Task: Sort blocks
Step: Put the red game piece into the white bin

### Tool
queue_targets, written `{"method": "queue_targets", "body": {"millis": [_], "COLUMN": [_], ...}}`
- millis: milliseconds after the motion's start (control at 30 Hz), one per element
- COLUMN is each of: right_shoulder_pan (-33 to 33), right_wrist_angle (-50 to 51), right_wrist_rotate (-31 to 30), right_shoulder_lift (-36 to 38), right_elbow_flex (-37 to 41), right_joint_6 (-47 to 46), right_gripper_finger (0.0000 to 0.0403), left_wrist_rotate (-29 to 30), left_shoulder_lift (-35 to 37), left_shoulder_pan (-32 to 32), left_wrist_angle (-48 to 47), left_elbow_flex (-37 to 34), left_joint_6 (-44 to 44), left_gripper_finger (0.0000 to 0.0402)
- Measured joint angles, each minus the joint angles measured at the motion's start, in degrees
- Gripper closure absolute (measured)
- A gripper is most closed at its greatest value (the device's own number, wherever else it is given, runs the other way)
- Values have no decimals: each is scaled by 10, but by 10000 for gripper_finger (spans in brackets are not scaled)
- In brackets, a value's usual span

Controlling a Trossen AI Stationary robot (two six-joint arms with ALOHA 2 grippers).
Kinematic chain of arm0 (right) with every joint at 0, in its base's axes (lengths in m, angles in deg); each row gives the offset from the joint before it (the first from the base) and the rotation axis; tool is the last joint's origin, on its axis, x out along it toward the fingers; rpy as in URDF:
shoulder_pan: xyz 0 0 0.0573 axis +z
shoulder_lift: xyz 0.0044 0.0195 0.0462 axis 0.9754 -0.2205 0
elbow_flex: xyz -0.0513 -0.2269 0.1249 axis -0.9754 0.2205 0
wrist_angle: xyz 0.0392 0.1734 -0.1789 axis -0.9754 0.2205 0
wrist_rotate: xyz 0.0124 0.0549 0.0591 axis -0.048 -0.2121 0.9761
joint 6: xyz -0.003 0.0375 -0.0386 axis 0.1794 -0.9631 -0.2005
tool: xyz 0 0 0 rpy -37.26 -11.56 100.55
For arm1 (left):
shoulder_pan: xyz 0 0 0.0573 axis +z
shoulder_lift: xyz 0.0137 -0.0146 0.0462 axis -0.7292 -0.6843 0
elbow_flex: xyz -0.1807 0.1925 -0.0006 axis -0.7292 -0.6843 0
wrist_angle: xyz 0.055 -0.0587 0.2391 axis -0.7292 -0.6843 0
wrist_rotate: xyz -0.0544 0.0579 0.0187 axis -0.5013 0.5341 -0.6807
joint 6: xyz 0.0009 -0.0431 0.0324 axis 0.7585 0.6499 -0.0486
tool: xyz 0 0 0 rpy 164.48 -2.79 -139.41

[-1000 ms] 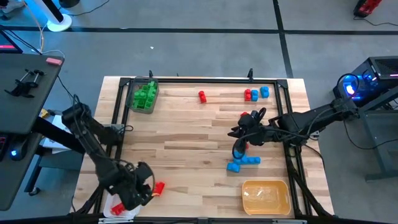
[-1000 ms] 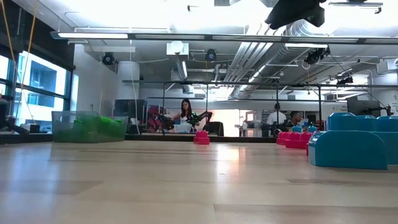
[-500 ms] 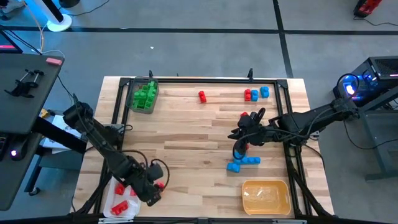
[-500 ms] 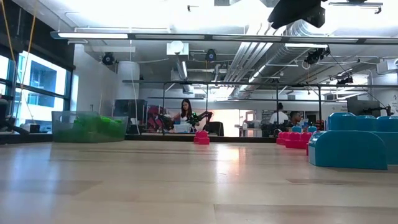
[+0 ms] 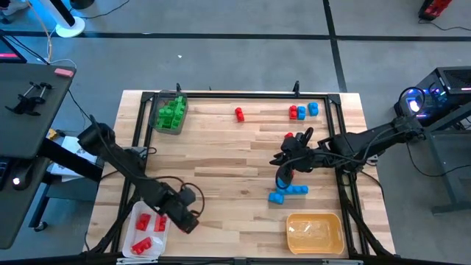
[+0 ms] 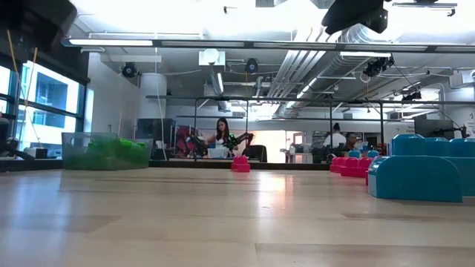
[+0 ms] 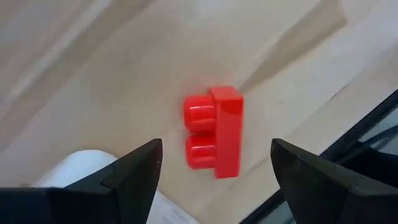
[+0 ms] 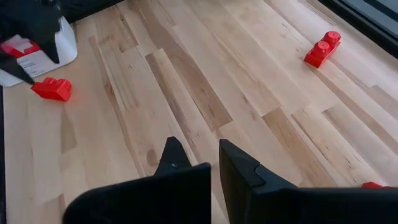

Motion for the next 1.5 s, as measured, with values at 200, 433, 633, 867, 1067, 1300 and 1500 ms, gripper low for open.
{"method": "queue_targets", "body": {"millis": [200,433,633,867,1067,1300,1500], "right_shoulder_pan": [0,0,0,0,0,0,0], "right_wrist_angle": [0,0,0,1,2,3,5], "right_wrist_rotate": [-5,-5,-5,-5,-5,-5,-5], "right_shoulder_lift": [0,0,0,0,0,0,0], "right_elbow_flex": [0,0,0,0,0,0,0], "right_joint_6": [1,2,2,2,10,11,11], "right_gripper_finger": [403,403,403,403,403,403,403], "left_wrist_rotate": [-31,-29,-27,-31,-25,-23,-31], "left_shoulder_lift": [-38,-95,-130,-157,-158,-157,-154], "left_shoulder_pan": [23,23,23,23,23,24,24], "left_wrist_angle": [64,-43,-36,-43,-44,-41,-41], "left_elbow_flex": [7,56,83,83,83,83,90], "left_joint_6": [2,-2,-4,9,-23,-30,-40], "left_gripper_finger": [117,117,117,117,128,224,287]}}
